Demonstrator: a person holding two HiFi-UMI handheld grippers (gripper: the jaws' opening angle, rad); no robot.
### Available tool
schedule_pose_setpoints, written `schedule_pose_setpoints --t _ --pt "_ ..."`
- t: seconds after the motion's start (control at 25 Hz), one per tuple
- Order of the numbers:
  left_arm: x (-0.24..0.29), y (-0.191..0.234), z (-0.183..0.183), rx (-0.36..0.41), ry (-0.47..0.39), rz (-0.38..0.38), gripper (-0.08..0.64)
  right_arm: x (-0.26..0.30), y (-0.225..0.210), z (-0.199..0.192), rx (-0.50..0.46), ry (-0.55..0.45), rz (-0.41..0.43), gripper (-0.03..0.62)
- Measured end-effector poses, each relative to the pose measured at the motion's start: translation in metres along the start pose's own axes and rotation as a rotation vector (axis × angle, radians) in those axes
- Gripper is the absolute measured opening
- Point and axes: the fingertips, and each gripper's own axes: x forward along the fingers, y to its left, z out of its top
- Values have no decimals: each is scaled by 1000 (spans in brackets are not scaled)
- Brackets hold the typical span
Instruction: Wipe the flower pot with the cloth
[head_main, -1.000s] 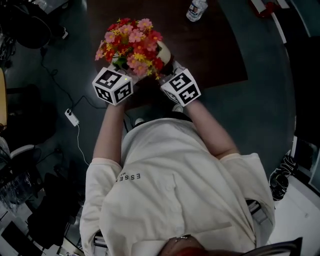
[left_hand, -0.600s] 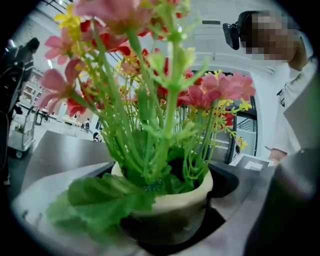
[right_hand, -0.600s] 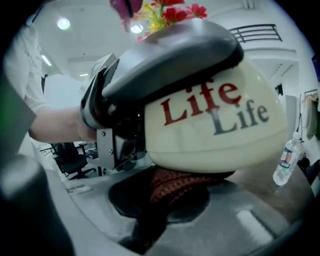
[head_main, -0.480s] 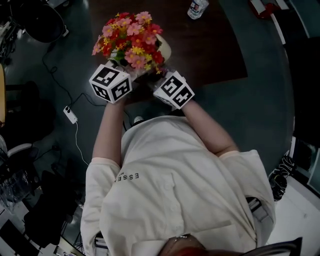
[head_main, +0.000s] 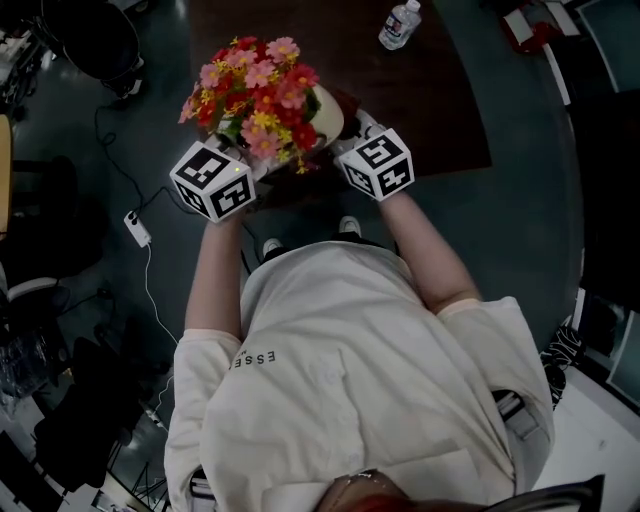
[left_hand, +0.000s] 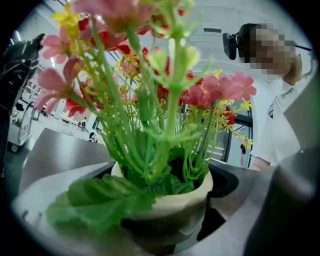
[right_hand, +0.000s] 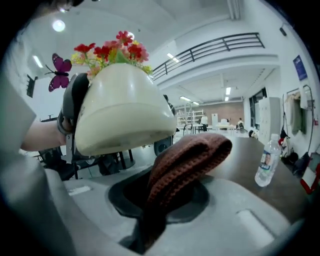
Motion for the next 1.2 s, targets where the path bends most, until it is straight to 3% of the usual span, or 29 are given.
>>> schedule_pose_setpoints --t 0.16,0.32,0.68,0.84,1.0,1.2 --pt "6 -9 5 -12 -12 -43 565 -7 9 29 -98 -118 26 44" --pt "7 -12 11 -12 -33 -47 565 -12 23 33 -131 -163 87 44" --pt "8 -6 9 22 -36 -16 565 -3 75 15 -166 -95 296 44" --pt "6 -1 1 6 -23 -15 564 -1 82 3 -149 -71 338 44" --pt "5 2 -7 2 -21 -24 564 2 65 -10 -102 -36 281 44" --pt "-2 9 -28 38 -4 -46 565 -1 6 -41 0 67 84 44"
